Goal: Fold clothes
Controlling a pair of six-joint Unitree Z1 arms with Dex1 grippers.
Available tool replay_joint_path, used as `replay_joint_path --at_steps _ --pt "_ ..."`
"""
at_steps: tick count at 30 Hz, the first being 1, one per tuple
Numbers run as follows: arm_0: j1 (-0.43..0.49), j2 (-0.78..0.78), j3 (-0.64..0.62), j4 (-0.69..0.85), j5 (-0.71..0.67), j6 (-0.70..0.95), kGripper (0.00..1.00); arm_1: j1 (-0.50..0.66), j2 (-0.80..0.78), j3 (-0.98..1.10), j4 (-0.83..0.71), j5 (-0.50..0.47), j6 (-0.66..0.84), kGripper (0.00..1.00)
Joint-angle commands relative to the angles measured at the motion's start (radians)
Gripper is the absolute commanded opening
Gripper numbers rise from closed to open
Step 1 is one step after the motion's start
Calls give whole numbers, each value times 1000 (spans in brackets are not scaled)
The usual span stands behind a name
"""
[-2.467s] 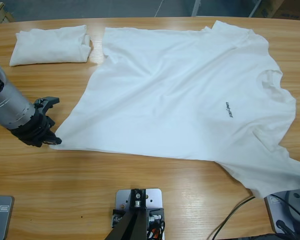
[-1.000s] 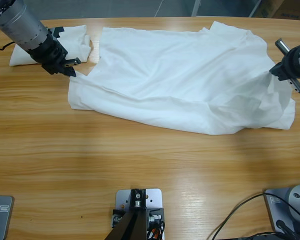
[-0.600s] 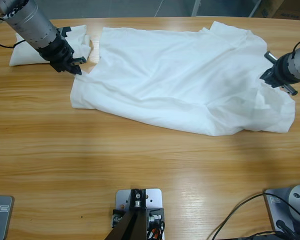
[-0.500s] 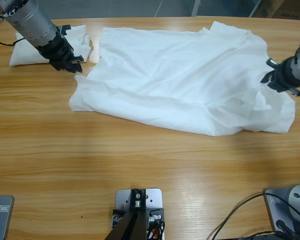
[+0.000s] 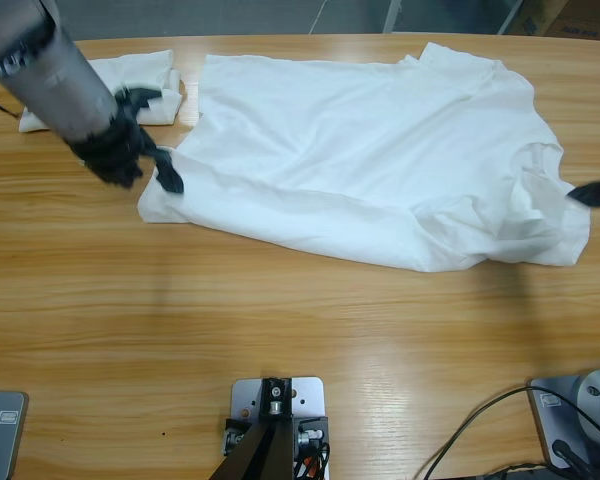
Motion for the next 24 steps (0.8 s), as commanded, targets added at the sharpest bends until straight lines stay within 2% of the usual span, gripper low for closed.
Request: replay_joint_path --at_steps 1,7,13,20,24 --pt "-38 3 101 -107 -2 104 853 -2 108 235 -226 13 44 637" --pt "-47 3 100 -107 -2 109 853 -33 255 235 -299 -45 45 644" --pt "-47 11 100 -110 -2 107 853 -54 278 239 -329 -49 30 646" --pt "-47 52 66 -139 -2 112 817 -105 300 230 -312 -60 6 642" --pt "-53 140 17 -136 -1 184 821 -110 304 193 -231 -85 8 638"
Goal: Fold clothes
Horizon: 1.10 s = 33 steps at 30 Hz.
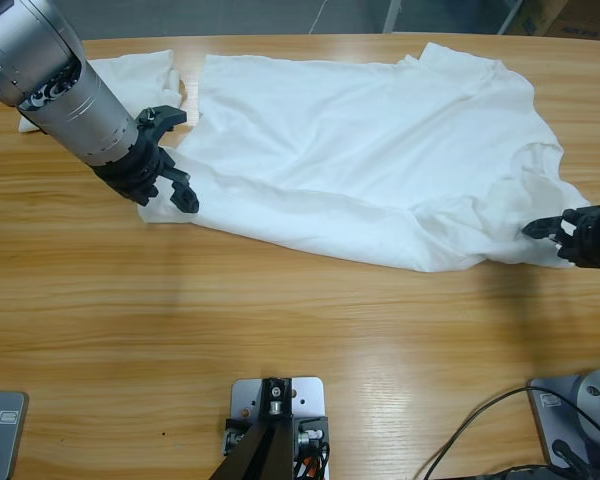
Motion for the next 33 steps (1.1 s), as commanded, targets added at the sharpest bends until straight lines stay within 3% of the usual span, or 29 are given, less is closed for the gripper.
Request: replay_joint_path --at_steps 1,6,10,14,15,18,22,25,28,33 --pt "-17 153 -63 -17 0 100 822 -32 43 -23 92 -51 -13 637" --pt "-34 165 -68 -18 0 202 989 -32 31 -24 91 -62 -16 637" --pt "-35 206 -77 -19 15 259 853 -32 5 -24 89 -59 -31 637" --pt "-53 220 -48 -20 23 334 912 -18 -129 -39 108 -47 -98 647" --pt "-54 215 -43 -20 30 358 960 25 -185 -66 120 -39 -143 655" --pt "-55 194 -39 -40 30 431 964 188 -235 -219 240 -51 -290 655" --pt "-57 195 -27 -77 38 671 960 308 -153 -268 273 -67 -436 660" --pt "-58 194 -3 -93 37 740 959 371 -52 -298 249 -24 -581 660" --pt "-58 193 1 -100 34 744 952 365 30 -304 240 14 -630 657" --pt "-58 193 2 -102 34 744 945 156 79 -289 227 86 -454 642"
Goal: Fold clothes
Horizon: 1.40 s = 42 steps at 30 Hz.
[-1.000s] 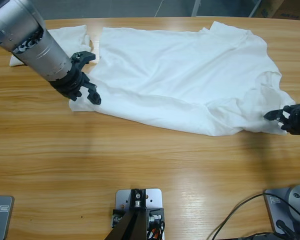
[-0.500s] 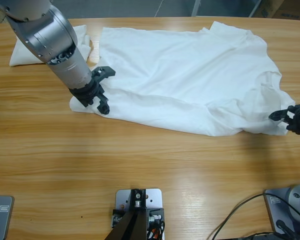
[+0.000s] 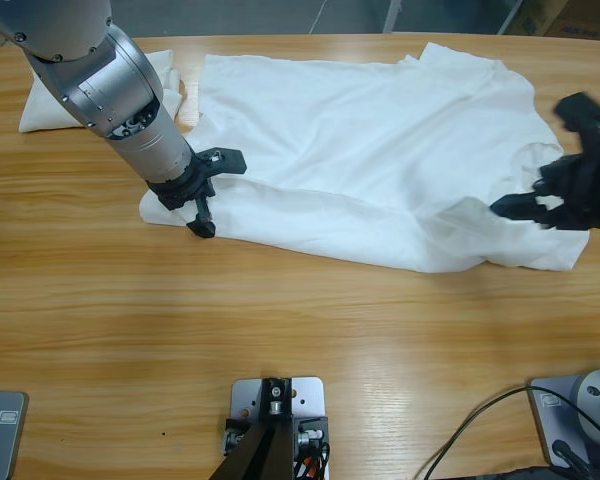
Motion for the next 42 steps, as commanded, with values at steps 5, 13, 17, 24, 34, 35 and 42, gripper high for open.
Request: replay_joint_path --at_steps 5,13,17,24,34,35,42 --pt "-8 40 42 -19 11 17 945 -263 181 36 -86 173 241 538" --pt "-9 40 44 -24 -1 28 945 -282 269 84 -142 219 394 503" --pt "-9 40 44 -27 -9 17 945 -282 219 59 -64 159 395 508" --pt "-8 45 44 -31 -14 10 945 -253 134 72 -13 161 438 436" --pt "-7 42 50 -31 -14 7 945 -252 274 96 -156 181 458 312" --pt "-7 42 50 -31 -15 7 945 -252 264 98 -149 176 461 315" --pt "-8 45 50 -37 -17 7 945 -252 167 90 -49 136 487 333"
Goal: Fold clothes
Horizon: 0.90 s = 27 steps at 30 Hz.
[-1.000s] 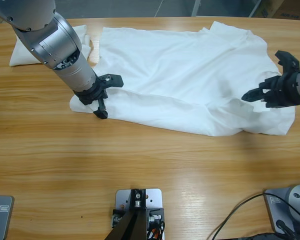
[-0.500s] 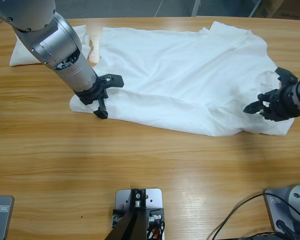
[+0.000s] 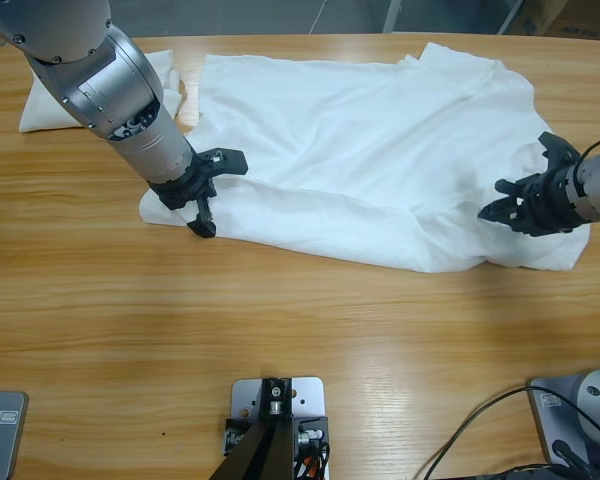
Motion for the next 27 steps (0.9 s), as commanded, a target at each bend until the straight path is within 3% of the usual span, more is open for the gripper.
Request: replay_joint_path --at_steps 1,18,20,23,27 --pt "-7 46 42 -21 -10 -8 945 10 -81 14 91 -41 37 333" --pt "-7 40 48 -21 -11 -8 945 13 36 30 7 1 62 325" --pt "-7 40 48 -21 -12 -8 945 12 55 34 -22 16 60 252" --pt "-7 40 48 -21 -11 -8 945 13 58 35 -80 38 18 1" --pt "-7 39 48 -20 -12 -11 945 13 -9 34 -101 30 -64 0"
